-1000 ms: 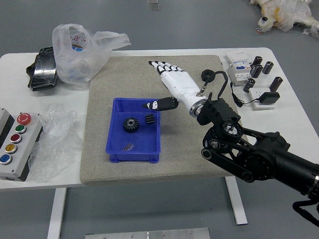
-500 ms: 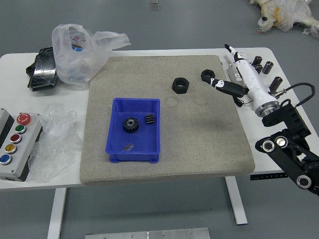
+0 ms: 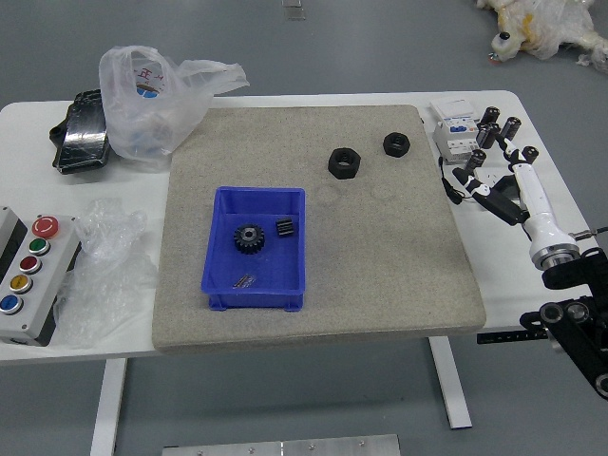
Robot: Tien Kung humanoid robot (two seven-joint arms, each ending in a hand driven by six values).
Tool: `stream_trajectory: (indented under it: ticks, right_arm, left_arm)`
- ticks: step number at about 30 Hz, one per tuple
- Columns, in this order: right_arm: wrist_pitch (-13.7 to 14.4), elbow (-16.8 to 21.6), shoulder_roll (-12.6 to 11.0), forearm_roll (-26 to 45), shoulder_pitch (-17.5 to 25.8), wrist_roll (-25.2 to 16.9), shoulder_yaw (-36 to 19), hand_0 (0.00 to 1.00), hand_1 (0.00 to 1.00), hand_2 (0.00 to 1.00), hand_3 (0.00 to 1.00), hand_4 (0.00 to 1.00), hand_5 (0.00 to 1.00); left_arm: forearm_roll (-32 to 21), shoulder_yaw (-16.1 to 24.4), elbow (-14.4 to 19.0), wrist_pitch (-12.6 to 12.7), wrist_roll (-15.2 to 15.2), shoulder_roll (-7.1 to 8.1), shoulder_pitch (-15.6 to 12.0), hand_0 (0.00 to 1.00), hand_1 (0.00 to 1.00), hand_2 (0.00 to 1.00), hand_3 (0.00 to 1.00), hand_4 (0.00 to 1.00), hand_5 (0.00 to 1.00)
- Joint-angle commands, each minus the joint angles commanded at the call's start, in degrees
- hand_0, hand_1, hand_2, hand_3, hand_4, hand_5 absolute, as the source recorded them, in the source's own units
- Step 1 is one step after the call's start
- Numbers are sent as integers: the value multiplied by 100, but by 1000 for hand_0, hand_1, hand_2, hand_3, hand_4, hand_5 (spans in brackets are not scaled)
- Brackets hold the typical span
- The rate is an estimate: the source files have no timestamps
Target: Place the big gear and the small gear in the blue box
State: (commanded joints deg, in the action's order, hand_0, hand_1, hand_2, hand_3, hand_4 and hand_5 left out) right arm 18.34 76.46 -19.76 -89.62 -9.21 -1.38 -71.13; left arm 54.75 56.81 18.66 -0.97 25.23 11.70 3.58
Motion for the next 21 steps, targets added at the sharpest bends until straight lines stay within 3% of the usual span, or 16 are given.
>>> stream_trajectory:
  ticks: [9,21]
  right_arm:
    - [-6,-17,91,-24,-103,17,114,998,998,998,998,987,741]
    - [-28,14,7,16,-148,14,199,998,998,998,998,987,743]
  left_arm:
    - [-224,-109,19,84,-14,70,-69,723,609,566,750,732,455]
    - [-373,-209,-1,111,-93,85,-42,723,609,567,750,732,455]
